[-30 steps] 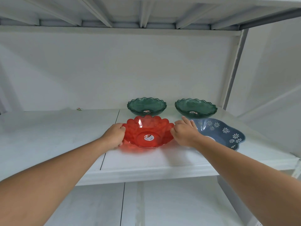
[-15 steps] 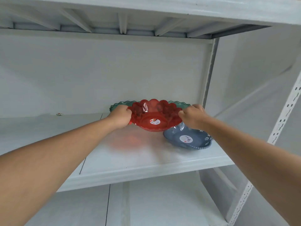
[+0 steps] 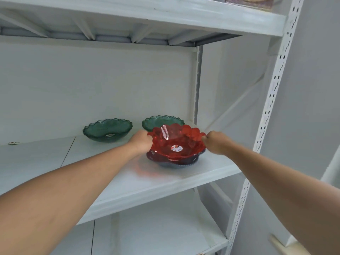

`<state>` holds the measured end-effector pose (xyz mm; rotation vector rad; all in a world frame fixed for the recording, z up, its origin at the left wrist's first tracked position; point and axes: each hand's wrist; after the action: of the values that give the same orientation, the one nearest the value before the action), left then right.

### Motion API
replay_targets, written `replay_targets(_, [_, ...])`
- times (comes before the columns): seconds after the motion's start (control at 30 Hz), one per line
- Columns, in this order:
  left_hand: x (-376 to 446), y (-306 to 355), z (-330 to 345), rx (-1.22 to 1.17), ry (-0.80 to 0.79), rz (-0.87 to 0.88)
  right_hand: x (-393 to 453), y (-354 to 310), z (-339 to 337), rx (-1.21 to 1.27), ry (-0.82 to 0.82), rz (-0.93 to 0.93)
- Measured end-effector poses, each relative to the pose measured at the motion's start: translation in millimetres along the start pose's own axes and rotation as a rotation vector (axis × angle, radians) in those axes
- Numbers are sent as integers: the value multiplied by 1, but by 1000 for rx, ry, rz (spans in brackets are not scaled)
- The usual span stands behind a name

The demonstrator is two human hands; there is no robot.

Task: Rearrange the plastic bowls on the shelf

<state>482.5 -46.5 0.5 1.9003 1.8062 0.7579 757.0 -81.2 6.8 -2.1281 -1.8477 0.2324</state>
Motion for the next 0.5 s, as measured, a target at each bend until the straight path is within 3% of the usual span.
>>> replay_targets(0.3, [7, -6, 15, 141, 7, 5, 13, 6, 17, 134, 17, 67])
replay_targets(0.5, [6, -25, 25, 247, 40, -4, 16, 13, 30, -10, 22, 22])
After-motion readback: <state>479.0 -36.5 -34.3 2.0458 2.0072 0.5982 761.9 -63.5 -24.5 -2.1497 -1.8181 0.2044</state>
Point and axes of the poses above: each hand's wrist, its own x-axis towards the middle knuckle, its own z-axis out of the palm, y = z × x, and after that the axes turned 4 degrees about x, right-handed
